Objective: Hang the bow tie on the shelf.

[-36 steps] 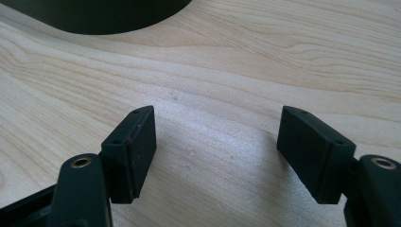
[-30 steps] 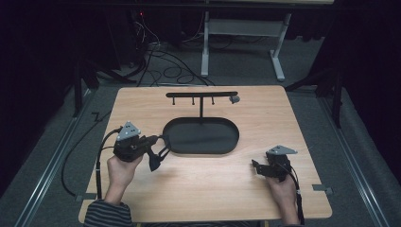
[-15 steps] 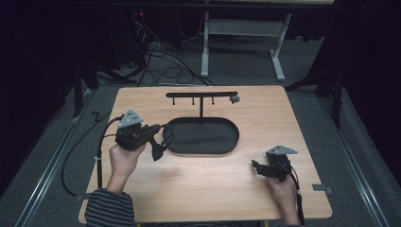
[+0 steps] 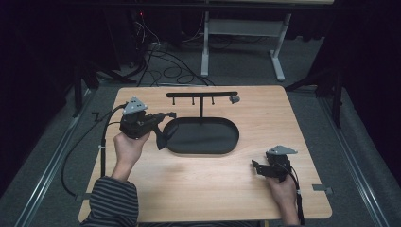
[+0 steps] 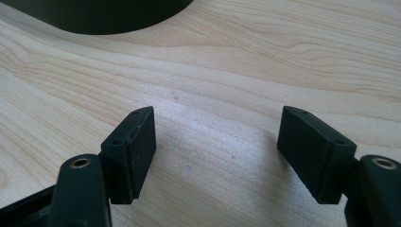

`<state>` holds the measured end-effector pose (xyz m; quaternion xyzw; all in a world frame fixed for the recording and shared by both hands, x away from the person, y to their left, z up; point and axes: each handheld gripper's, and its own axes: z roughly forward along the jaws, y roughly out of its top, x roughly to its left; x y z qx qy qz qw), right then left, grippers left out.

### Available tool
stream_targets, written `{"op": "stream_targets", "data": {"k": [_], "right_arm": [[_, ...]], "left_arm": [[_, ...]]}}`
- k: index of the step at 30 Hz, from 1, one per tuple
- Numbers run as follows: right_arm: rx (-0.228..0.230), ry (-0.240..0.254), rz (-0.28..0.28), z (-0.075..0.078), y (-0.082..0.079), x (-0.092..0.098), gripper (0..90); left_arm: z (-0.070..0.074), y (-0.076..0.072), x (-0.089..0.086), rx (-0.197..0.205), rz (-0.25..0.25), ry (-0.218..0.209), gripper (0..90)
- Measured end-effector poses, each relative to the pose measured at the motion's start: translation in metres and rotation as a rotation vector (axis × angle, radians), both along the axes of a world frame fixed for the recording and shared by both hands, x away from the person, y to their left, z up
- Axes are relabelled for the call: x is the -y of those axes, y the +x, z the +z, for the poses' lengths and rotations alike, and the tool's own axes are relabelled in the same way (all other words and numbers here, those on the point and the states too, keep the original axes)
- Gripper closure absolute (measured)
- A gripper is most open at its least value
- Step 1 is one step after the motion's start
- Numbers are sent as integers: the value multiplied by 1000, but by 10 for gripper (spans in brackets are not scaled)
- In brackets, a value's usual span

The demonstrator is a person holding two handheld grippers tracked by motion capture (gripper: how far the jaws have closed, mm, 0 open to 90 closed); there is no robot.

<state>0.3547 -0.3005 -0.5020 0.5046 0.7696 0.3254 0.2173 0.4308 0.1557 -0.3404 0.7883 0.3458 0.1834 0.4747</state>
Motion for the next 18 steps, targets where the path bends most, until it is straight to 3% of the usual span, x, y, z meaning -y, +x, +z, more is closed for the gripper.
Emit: {"op": "stream_targets", "data": {"k": [9,18], "right_arm": [[1,0,3,0,0,0,300],[0,1,6,0,0,0,299]], "left_arm": [[12,16,11,14,20,13,897],[14,32,23,13,41,25,897]]}}
